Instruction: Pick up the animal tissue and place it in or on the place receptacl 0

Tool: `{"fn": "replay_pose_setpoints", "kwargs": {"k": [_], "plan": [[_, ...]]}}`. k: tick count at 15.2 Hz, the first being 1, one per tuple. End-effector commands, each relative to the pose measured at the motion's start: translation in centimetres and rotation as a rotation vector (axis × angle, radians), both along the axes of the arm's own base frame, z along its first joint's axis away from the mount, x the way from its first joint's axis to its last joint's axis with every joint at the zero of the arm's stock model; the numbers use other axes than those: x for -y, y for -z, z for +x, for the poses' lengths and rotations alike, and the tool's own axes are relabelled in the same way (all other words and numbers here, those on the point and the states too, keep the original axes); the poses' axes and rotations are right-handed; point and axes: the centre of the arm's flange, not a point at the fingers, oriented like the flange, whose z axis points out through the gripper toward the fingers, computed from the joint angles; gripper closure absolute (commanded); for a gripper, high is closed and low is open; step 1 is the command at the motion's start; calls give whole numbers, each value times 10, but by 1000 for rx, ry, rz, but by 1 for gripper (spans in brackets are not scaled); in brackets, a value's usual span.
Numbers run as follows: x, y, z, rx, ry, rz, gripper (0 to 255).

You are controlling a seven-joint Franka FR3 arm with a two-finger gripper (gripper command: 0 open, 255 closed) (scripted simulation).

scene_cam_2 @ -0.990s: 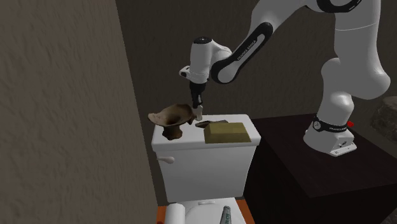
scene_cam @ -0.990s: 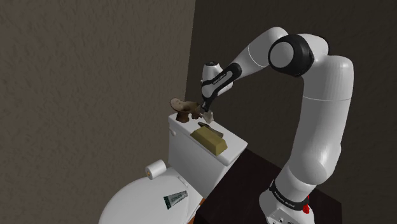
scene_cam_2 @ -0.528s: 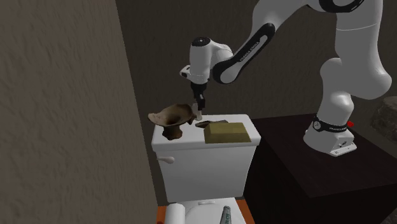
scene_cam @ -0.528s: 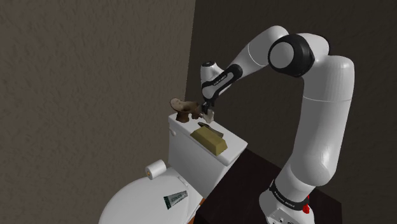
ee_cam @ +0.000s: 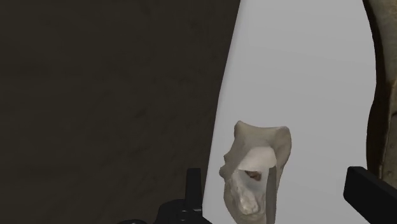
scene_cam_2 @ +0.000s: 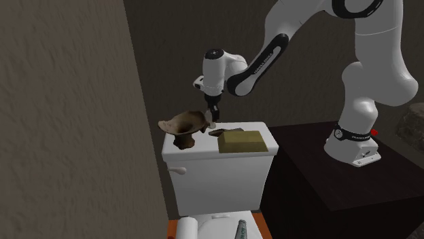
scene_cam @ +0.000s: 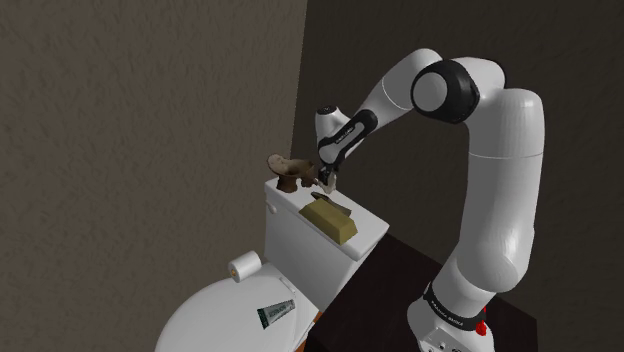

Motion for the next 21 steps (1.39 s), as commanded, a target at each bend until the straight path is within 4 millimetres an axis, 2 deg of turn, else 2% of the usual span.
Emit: {"fn": "replay_pose_setpoints", "kwargs": {"k": [1,7,8,17,21], "plan": [[0,2,0,0,0,0,0],[0,2,0,0,0,0,0],[0,2,0,0,0,0,255],[0,2,0,0,0,0,255],[0,-19,0,0,0,0,255]]}}
